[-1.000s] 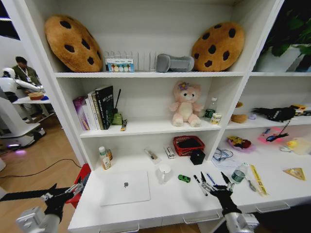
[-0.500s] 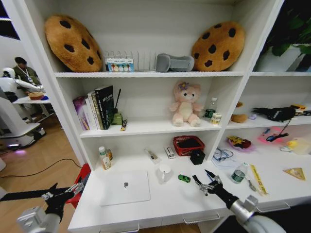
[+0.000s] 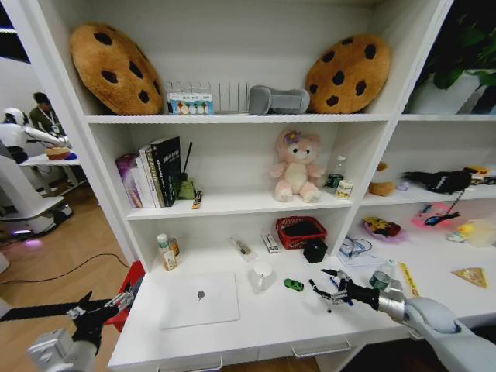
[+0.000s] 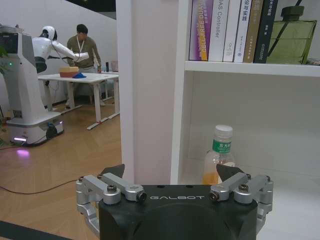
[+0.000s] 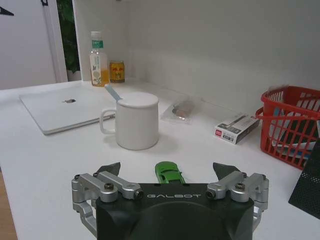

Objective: Organize the objects on the table.

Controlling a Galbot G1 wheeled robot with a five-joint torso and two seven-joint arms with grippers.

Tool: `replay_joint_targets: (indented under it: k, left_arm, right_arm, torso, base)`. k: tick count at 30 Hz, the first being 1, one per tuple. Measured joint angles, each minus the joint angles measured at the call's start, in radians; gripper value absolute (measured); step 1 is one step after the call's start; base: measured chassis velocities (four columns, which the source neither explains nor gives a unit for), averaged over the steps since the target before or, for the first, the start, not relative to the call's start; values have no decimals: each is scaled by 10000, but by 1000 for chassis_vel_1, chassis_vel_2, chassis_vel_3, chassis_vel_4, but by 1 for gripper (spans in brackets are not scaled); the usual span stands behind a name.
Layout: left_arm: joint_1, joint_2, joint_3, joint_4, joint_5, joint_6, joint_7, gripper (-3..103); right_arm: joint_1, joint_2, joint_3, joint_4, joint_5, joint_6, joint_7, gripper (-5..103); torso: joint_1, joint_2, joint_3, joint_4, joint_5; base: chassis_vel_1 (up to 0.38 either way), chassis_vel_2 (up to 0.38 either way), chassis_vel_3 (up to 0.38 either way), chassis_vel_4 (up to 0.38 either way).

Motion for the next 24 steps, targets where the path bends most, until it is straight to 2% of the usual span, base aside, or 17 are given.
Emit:
replay_joint_targets:
  k: [5, 11, 17, 24]
  left_arm:
    - [0, 2, 0, 3, 2, -3, 3, 100]
    - [-1, 6, 0, 7, 3, -7, 9, 100]
    - [-2, 6, 1, 7, 3, -11, 14, 100]
    - [-2, 7, 1, 8, 3, -11, 15, 100]
  right_arm:
    - [492, 229, -452, -271, -525, -40, 213, 100]
    - [1759, 301, -1568, -822, -712, -221, 261, 100]
    - [2396, 320, -2369, -1180, -836, -359, 217, 100]
    - [2606, 554, -2703, -1545, -908, -373, 233, 100]
  torso:
    - [0, 0, 0, 0, 1]
    - [0, 1, 0, 5, -1]
    - [0, 1, 0, 2, -2]
    - [-2, 2, -1, 0, -2]
  base:
    - [0, 0, 0, 0]
    - [0, 0, 0, 0]
    - [0, 0, 0, 0]
    - [0, 0, 0, 0]
